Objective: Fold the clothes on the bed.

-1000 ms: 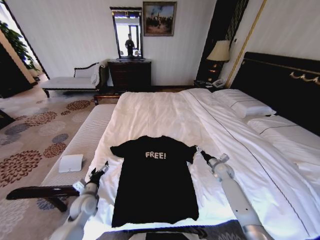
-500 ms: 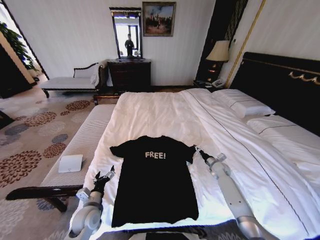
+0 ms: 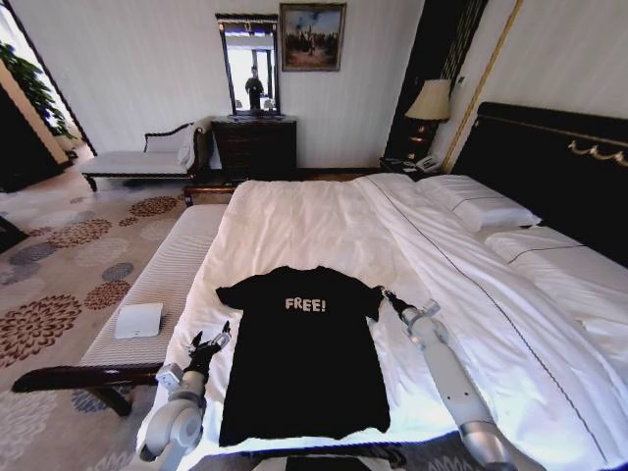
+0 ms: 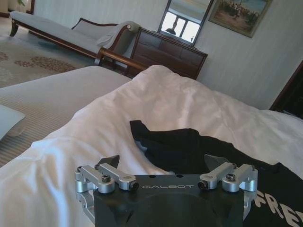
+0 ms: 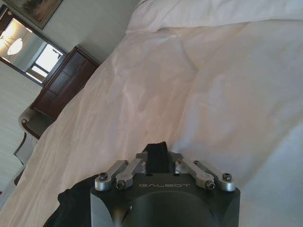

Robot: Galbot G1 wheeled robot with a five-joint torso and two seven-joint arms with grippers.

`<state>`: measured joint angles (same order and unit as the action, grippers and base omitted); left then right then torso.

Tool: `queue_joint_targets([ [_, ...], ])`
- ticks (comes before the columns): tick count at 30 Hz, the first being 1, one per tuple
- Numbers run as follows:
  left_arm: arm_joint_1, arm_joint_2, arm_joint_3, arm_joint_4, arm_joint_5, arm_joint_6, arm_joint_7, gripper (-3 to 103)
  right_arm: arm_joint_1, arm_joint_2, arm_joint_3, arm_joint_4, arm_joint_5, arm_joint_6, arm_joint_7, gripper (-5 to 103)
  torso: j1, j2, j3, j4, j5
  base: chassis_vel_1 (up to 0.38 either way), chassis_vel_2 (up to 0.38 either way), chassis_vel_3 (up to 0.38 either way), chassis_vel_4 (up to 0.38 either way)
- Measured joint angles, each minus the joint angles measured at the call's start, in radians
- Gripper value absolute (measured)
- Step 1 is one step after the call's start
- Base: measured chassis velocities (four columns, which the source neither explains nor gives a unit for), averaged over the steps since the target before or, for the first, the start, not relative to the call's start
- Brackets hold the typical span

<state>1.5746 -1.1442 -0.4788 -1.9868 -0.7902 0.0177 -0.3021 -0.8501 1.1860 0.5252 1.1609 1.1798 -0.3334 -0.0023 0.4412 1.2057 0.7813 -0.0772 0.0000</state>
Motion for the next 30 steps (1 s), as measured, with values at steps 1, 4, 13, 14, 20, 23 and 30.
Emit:
queue_joint_targets([
  [1,0.0,0.0,-0.001,0.001,-0.001,0.0,0.0,100,-0.002,-0.001,0.0,0.003,0.0,-0.001,0.002,20,0.0,0.0,0.0,0.0,0.0,0.0,0.0,0.0,0.0],
  [4,-0.001,0.0,-0.004,0.002,-0.005,0.0,-0.002,100,-0.004,-0.003,0.0,0.006,0.0,-0.002,0.006,9,0.0,0.0,0.0,0.0,0.0,0.0,0.0,0.0,0.0],
  [13,0.0,0.001,-0.015,0.0,-0.013,0.0,-0.005,100,-0.004,-0.008,0.0,0.008,-0.001,-0.003,0.013,0,0.0,0.0,0.0,0.0001,0.0001,0.0,0.0,0.0,0.0],
  [14,0.0,0.0,-0.015,0.0,-0.013,0.0,-0.005,100,-0.005,-0.009,0.001,0.011,0.001,-0.003,0.014,0,0.0,0.0,0.0,0.0001,0.0,0.0,0.0,0.0,0.0],
  [20,0.003,-0.004,-0.021,-0.002,-0.015,0.0,-0.005,100,-0.028,-0.017,0.01,0.062,0.016,-0.006,0.028,0,0.0,0.0,0.0,0.0001,0.0,0.0,0.0,0.0,0.0],
  [23,0.004,-0.007,-0.024,-0.002,-0.016,-0.001,-0.005,100,-0.051,-0.032,0.017,0.129,0.036,-0.02,0.044,0,0.0,0.0,0.0,0.0001,0.0,0.0,0.0,0.0,0.0],
  [30,0.006,-0.011,-0.027,-0.002,-0.016,-0.004,-0.004,100,-0.095,-0.048,0.012,0.256,0.039,-0.067,0.066,0,0.0,0.0,0.0,-0.0001,-0.0001,0.0,0.0,0.0,0.0],
])
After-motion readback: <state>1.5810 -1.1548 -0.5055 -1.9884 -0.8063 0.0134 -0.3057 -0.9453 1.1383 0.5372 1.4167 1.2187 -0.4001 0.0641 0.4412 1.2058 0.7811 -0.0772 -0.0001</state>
